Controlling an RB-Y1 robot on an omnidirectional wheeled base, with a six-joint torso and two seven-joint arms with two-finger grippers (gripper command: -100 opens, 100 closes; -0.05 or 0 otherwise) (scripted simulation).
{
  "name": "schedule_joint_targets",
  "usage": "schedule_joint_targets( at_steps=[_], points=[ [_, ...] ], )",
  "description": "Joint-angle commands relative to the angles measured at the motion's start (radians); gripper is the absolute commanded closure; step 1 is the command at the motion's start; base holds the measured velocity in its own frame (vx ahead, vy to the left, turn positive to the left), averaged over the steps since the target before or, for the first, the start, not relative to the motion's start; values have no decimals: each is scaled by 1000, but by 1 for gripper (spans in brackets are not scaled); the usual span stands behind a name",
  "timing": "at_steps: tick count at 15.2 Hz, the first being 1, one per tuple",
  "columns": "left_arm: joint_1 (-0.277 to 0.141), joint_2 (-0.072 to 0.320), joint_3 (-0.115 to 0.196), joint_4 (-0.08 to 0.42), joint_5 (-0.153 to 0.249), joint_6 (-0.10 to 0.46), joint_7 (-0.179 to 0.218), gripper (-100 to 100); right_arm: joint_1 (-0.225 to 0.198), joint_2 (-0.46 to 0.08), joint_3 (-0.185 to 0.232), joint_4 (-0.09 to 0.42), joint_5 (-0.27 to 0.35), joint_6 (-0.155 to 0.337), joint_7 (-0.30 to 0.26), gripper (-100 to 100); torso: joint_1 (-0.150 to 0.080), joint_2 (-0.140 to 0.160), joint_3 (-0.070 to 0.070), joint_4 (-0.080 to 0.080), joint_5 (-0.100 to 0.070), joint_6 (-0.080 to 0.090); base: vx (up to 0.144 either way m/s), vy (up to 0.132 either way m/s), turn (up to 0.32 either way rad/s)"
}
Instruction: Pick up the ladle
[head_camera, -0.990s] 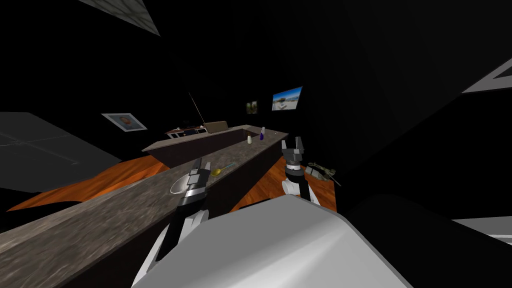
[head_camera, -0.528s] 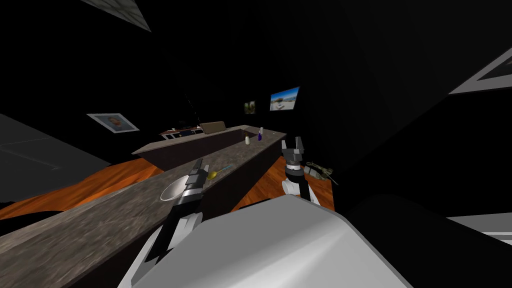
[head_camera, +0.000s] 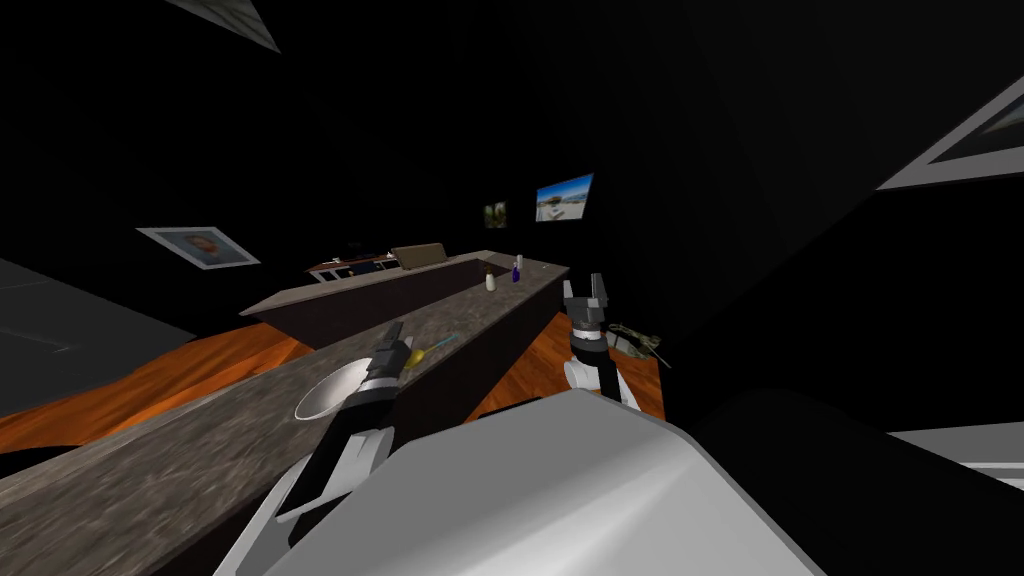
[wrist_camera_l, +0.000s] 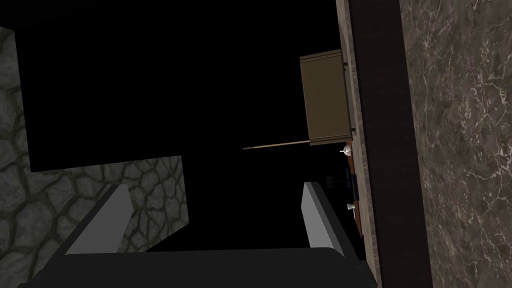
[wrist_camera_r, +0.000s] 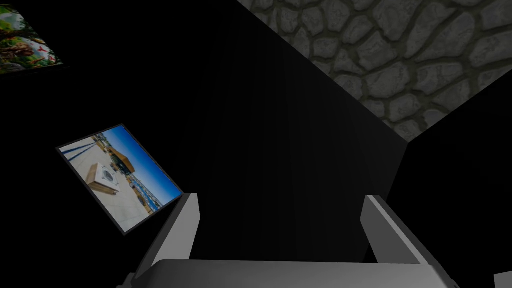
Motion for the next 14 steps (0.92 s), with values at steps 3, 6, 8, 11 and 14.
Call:
schedule_joint_targets(
  at_steps=[3, 6, 8, 11, 14],
  points=[
    [3, 18, 28, 5, 9, 81, 10, -100, 0, 0, 0, 0, 0, 0, 0, 0, 0, -1, 0, 0, 0, 0, 44, -42, -57],
    [4, 31, 52, 8, 17, 143, 19, -100, 0, 0, 0, 0, 0, 0, 0, 0, 0, -1, 0, 0, 0, 0, 42, -36, -53],
    [5, 43, 78, 12, 25, 184, 28, -100, 0, 0, 0, 0, 0, 0, 0, 0, 0, -1, 0, 0, 0, 0, 52, -44, -77],
    [7, 52, 104, 15, 33, 242, 38, -100, 0, 0, 0, 0, 0, 0, 0, 0, 1, 0, 0, 0, 0, 0, 31, -32, -32],
    [7, 52, 104, 15, 33, 274, 38, -100, 0, 0, 0, 0, 0, 0, 0, 0, 0, 0, 0, 0, 0, 0, 35, -29, -35]
  ],
)
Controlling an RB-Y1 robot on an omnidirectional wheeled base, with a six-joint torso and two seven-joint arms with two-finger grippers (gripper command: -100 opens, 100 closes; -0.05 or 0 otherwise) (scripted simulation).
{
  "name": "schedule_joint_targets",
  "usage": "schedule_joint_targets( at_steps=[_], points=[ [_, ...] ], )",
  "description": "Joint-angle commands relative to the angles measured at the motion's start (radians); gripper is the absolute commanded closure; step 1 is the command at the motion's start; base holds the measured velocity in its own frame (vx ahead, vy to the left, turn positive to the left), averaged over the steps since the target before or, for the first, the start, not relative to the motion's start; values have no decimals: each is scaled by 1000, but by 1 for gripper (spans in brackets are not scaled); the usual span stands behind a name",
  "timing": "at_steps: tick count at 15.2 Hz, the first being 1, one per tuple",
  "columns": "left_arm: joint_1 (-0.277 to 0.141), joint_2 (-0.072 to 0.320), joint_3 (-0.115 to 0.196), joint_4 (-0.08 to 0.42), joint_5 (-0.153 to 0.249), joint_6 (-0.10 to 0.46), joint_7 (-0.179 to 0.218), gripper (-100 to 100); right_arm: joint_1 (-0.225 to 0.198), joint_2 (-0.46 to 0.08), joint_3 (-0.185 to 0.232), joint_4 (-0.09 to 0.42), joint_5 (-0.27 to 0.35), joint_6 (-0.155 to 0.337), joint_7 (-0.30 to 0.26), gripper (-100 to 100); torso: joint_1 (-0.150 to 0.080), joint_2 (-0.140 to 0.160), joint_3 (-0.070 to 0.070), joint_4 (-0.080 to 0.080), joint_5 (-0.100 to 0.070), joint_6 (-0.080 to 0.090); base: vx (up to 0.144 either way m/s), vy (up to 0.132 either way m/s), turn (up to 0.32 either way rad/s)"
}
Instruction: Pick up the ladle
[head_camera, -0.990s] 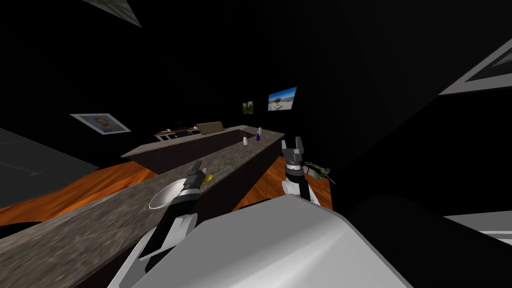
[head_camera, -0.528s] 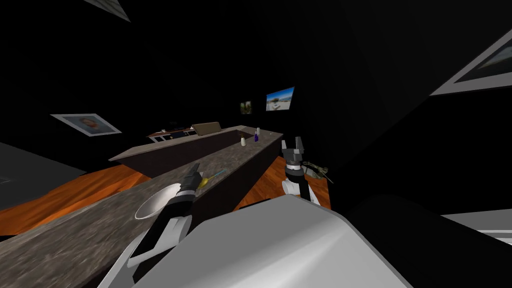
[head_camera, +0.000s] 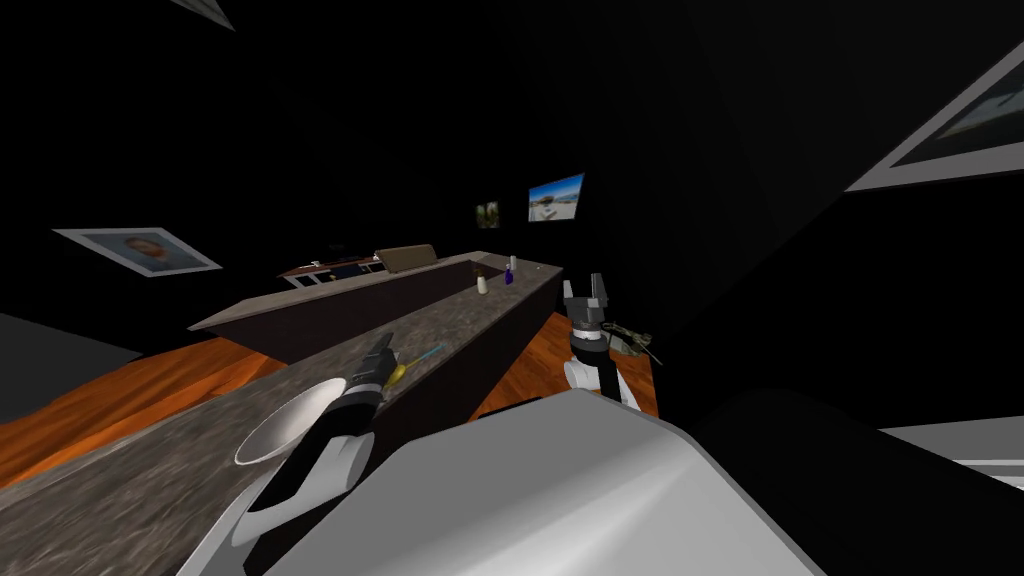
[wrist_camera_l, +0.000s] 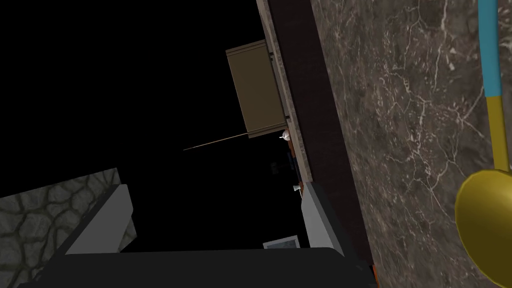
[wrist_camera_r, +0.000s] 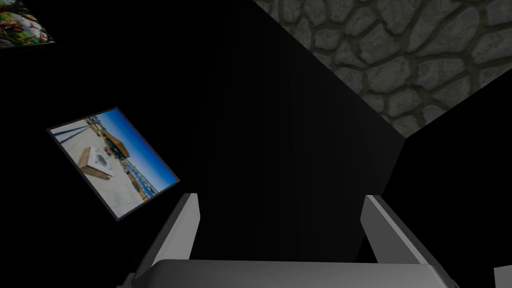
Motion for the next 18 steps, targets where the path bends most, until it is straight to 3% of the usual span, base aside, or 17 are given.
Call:
schedule_joint_targets(
  at_steps=[1, 3, 4, 7, 8, 10, 11, 13, 14, 17, 18],
  points=[
    [1, 10, 29, 3, 10, 50, 11, -100, 0, 0, 0, 0, 0, 0, 0, 0, 0, 0, 0, 0, 0, 0, 43, -30, -60],
    [1, 10, 29, 3, 10, 81, 11, -100, 0, 0, 0, 0, 0, 0, 0, 0, -1, -1, -1, 0, 0, 0, 50, -37, -62],
    [2, 17, 56, 6, 18, 109, 21, -100, 0, 0, 0, 0, 0, 0, 0, 0, -1, -1, -1, 0, 0, 0, 56, -43, -88],
    [2, 17, 56, 6, 18, 150, 21, -100, 0, 0, 0, 0, 0, 0, 0, 0, -1, -1, -1, 0, 0, 0, 37, -29, -32],
    [4, 23, 84, 10, 27, 188, 30, -100, 0, 0, 0, 0, 0, 0, 0, 0, 0, 0, 0, 0, 0, 0, 39, -39, -68],
    [4, 23, 84, 10, 27, 220, 30, -100, 0, 0, 0, 0, 0, 0, 0, 0, -1, -1, -1, 0, 0, 0, 50, -37, -62],
    [5, 27, 111, 14, 35, 250, 40, -100, 0, 0, 0, 0, 0, 0, 0, 0, -1, -1, 0, 0, 0, 0, 42, -38, -69],
    [5, 27, 111, 14, 35, 290, 40, -100, 0, 0, 0, 0, 0, 0, 0, 0, -1, -1, -1, 0, 0, 0, 52, -36, -60],
    [7, 30, 139, 18, 44, 314, 50, -100, 0, 0, 0, 0, 0, 0, 0, 0, -1, -1, -1, 0, 0, 0, 65, -42, -75],
    [7, 30, 139, 18, 44, 360, 50, -100, 0, 0, 0, 0, 0, 0, 0, 0, -1, -2, -1, 0, 0, 0, 53, -30, -36],
    [8, 32, 167, 22, 53, 392, 60, -100, 0, 0, 0, 0, 0, 0, 0, 0, 0, -1, -1, 0, 0, 0, 35, -27, -76]
  ],
)
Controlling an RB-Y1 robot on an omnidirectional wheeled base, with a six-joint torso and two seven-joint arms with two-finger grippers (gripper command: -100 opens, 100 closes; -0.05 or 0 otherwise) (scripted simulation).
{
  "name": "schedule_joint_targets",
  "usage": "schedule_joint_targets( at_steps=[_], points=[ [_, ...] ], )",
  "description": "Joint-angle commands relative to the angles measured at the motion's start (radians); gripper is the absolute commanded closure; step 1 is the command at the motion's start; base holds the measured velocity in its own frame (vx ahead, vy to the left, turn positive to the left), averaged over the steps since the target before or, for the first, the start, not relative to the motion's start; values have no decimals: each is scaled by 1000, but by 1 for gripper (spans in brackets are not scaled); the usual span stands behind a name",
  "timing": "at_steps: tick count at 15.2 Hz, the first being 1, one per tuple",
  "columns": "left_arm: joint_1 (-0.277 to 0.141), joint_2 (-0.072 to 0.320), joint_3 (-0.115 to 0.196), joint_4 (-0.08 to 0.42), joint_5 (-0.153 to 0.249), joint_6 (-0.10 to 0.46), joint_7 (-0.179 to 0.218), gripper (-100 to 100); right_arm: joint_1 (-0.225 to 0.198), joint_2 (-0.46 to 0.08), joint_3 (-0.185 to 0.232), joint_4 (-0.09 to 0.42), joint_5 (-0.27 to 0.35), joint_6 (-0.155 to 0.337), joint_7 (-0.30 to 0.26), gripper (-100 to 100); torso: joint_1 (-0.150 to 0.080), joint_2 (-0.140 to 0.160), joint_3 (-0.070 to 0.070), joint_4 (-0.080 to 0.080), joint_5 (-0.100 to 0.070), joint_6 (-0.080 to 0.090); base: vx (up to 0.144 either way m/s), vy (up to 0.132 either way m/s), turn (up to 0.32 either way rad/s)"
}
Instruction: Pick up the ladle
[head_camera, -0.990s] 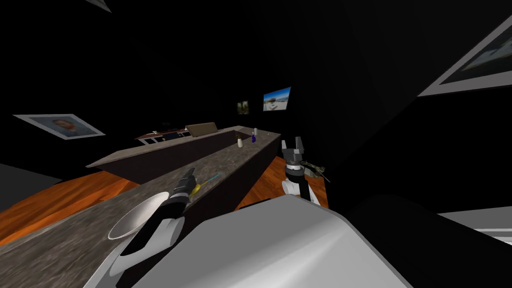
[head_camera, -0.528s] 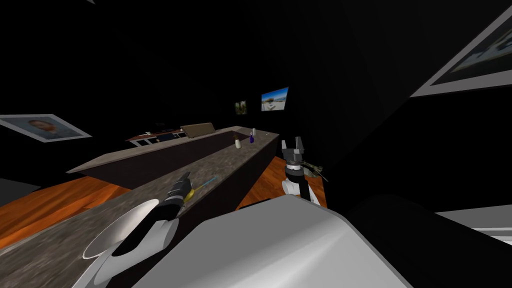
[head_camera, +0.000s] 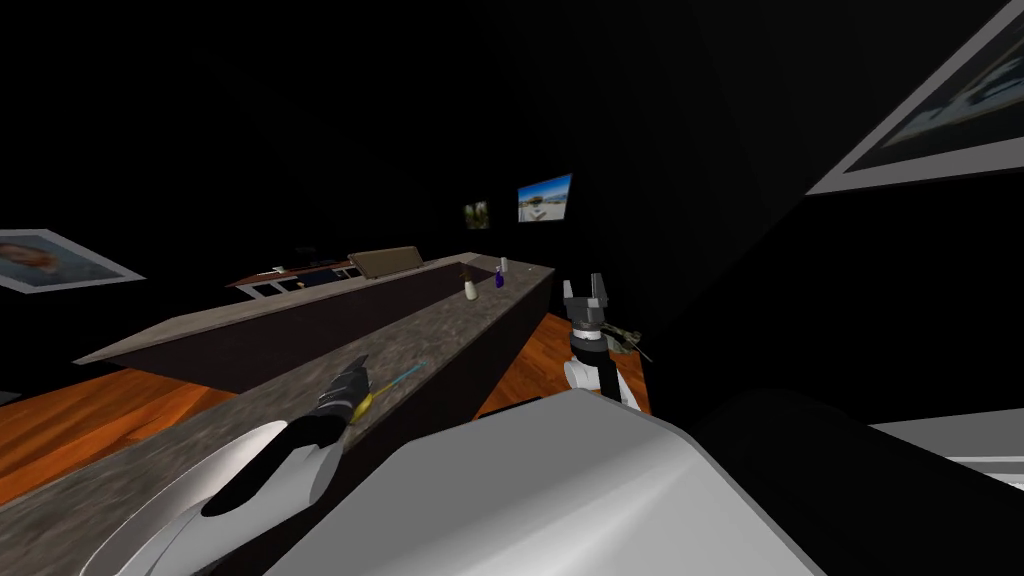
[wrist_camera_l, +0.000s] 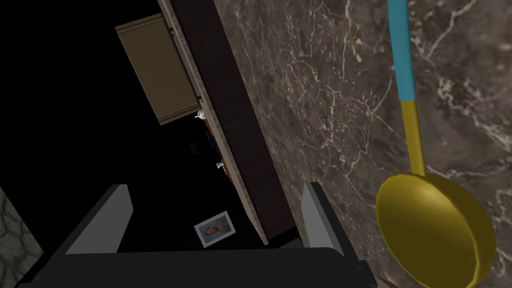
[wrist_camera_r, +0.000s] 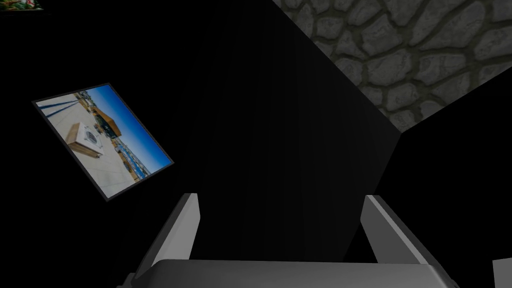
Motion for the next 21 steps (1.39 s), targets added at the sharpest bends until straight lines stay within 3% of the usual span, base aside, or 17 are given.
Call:
schedule_joint_targets(
  at_steps=[1, 2, 3, 5, 6, 9, 10, 13, 14, 16, 17, 19, 20, 21],
  points=[
    [2, -1, 18, 4, 4, 50, 7, -100, 0, 0, 0, 0, 0, 0, 0, 0, 0, 0, 0, 0, 0, 0, 46, -34, -90],
    [2, -1, 18, 4, 4, 68, 7, -100, 0, 0, 0, 0, 0, 0, 0, 0, 0, 0, 0, 0, 0, 0, 39, -24, -31],
    [4, 0, 45, 8, 13, 99, 17, -100, 0, 0, 0, 0, 0, 0, 0, 0, 0, 0, 0, 0, 0, 0, 54, -36, -67],
    [4, 0, 45, 8, 13, 138, 17, -100, 0, 0, 0, 0, 0, 0, 0, 0, -1, -1, -1, 0, 0, 0, 59, -31, -52],
    [5, 1, 73, 12, 21, 163, 27, -100, 0, 0, 0, 0, 0, 0, 0, 0, 0, -1, 0, 0, 0, 0, 61, -33, -83],
    [5, 1, 73, 12, 21, 207, 27, -100, 0, 0, 0, 0, 0, 0, 0, 0, 0, -1, -1, 0, 0, 0, 47, -21, -36],
    [7, 0, 100, 16, 30, 245, 36, -100, 0, 0, 0, 0, 0, 0, 0, 0, 0, 0, 0, 0, 0, 0, 40, -18, -79],
    [7, 0, 100, 16, 30, 276, 36, -100, 0, 0, 0, 0, 0, 0, 0, 0, 0, 0, 0, 0, 0, 0, 40, -19, -35],
    [8, -1, 127, 20, 38, 314, 46, -100, 0, 0, 0, 0, 0, 0, 0, 0, 0, 1, 0, 0, 0, 0, 42, -23, -67],
    [8, -1, 127, 20, 38, 344, 46, -100, 0, 0, 0, 0, 0, 0, 0, 0, 0, 0, 0, 0, 0, 0, 48, -21, -57],
    [10, -3, 153, 25, 46, 377, 55, -100, 0, 0, 0, 0, 0, 0, 0, 0, 0, 0, 0, 0, 0, 0, 57, -25, -86],
    [10, -3, 153, 25, 46, 410, 55, -100, 0, 0, 0, 0, 0, 0, 0, 0, 0, -1, -1, 0, 0, 0, 55, -26, -46],
    [12, -5, 179, 29, 53, 437, 64, -100, 0, 0, 0, 0, 0, 0, 0, 0, 0, -1, 0, 0, 0, 0, 56, -24, -73],
    [12, -5, 179, 29, 53, 459, 64, -100, 0, 0, 0, 0, 0, 0, 0, 0, 0, -1, 0, 0, 0, 0, 64, -26, -75]
  ],
)
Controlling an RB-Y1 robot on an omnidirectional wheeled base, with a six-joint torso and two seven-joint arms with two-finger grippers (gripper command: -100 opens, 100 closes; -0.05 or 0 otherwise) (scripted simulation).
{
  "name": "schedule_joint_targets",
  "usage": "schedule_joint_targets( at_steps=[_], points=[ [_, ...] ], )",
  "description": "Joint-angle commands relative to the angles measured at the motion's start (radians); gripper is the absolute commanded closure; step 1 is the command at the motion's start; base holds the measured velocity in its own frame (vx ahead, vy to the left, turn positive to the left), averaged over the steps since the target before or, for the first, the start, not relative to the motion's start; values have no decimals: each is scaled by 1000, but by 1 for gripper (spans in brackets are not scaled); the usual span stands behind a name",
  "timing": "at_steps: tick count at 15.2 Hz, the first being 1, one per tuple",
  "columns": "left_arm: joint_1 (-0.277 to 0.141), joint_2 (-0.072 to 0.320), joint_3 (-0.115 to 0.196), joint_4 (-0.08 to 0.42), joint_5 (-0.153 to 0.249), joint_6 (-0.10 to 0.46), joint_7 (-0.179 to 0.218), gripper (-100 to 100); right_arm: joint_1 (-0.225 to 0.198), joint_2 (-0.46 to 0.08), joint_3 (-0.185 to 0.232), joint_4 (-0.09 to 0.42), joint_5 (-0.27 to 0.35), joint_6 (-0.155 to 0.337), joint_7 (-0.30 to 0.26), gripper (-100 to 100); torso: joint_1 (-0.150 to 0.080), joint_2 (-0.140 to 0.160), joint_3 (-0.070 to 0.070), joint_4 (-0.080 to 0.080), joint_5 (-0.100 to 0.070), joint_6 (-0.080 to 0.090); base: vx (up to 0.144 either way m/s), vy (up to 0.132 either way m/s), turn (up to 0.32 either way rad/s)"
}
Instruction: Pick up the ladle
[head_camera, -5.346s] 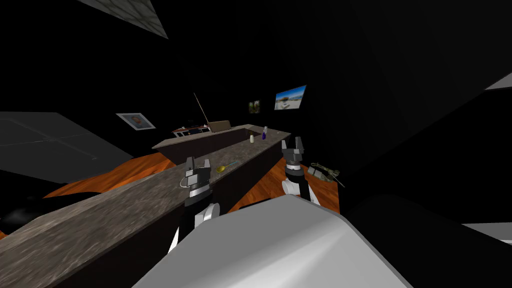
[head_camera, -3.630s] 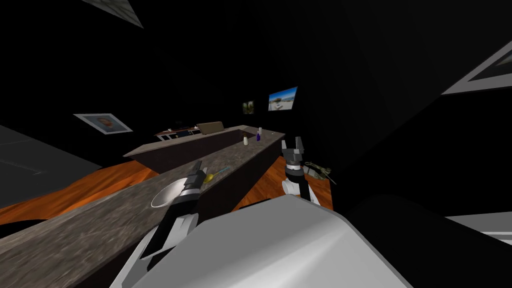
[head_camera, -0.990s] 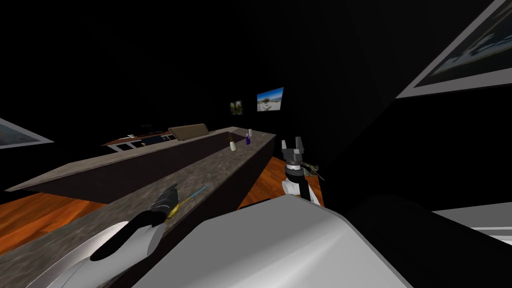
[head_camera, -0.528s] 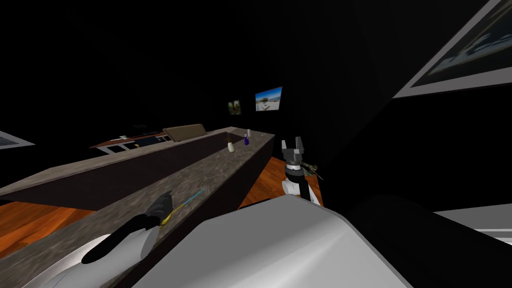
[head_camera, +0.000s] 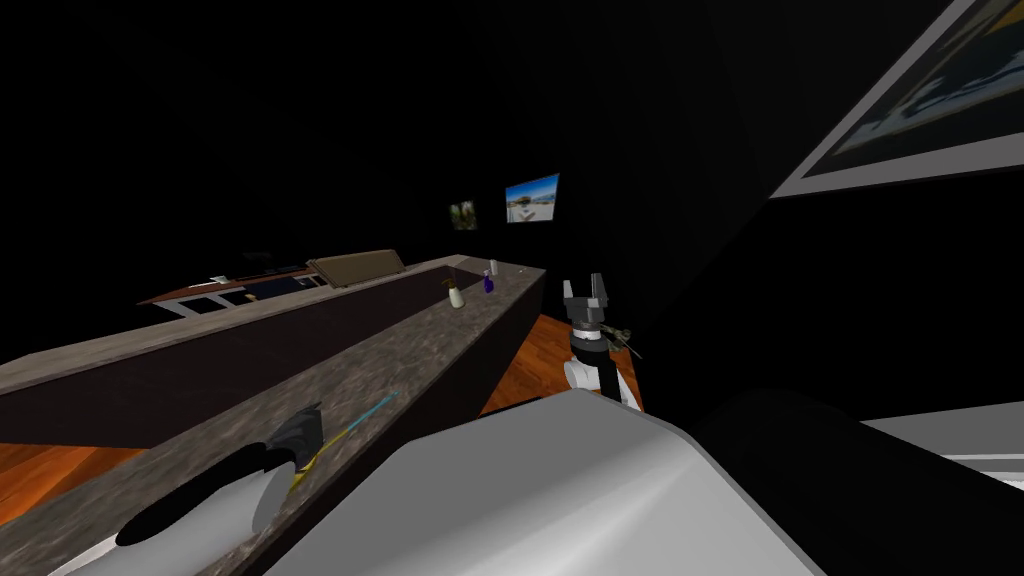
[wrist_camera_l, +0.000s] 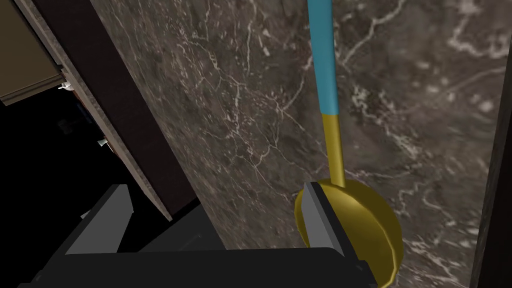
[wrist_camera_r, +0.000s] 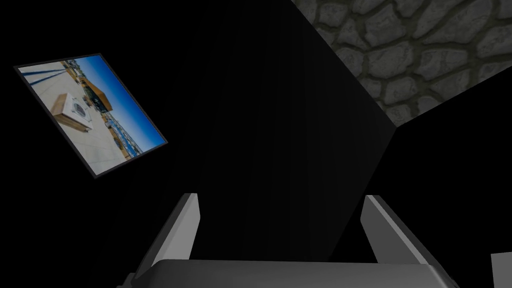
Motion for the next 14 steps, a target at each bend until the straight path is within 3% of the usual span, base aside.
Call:
schedule_joint_targets(
  at_steps=[1, 2, 4, 5, 7, 8, 10, 11, 13, 14],
  points=[
    [0, -8, 3, 4, -6, 41, 4, -100, 0, 0, 0, 0, 0, 0, 0, 0, 0, 0, 0, 0, 0, 0, 46, -14, -21],
    [2, -11, 27, 8, 1, 70, 12, -100, 0, 0, 0, 0, 0, 0, 0, 0, 0, 1, 0, 0, 0, 0, 50, -15, -62],
    [2, -11, 27, 8, 1, 104, 12, -100, 0, 0, 0, 0, 0, 0, 0, 0, 1, 0, 0, 0, 0, 0, 49, -14, -50],
    [3, -14, 52, 13, 8, 138, 21, -100, 0, 0, 0, 0, 0, 0, 0, 0, 1, 1, 0, 0, 0, 0, 66, -19, -70],
    [3, -14, 52, 13, 8, 164, 21, -100, 0, 0, 0, 0, 0, 0, 0, 0, 1, 0, 0, 0, 0, 0, 58, -12, -46],
    [5, -18, 75, 17, 15, 196, 29, -100, 0, 0, 0, 0, 0, 0, 0, 0, 1, 0, 0, 0, 0, 0, 50, -9, -52],
    [5, -18, 75, 17, 15, 222, 29, -100, 0, 0, 0, 0, 0, 0, 0, 0, 1, 0, 0, 0, 0, 0, 51, -12, -45],
    [6, -21, 97, 21, 22, 251, 37, -100, 0, 0, 0, 0, 0, 0, 0, 0, 1, 1, 0, 0, 0, 0, 45, -9, -59],
    [6, -21, 97, 21, 22, 277, 37, -100, 0, 0, 0, 0, 0, 0, 0, 0, 1, 1, 0, 0, 0, 0, 40, -5, -48],
    [8, -25, 118, 25, 27, 304, 44, -100, 0, 0, 0, 0, 0, 0, 0, 0, 1, 1, 1, 0, 0, 0, 48, -8, -50]
  ],
)
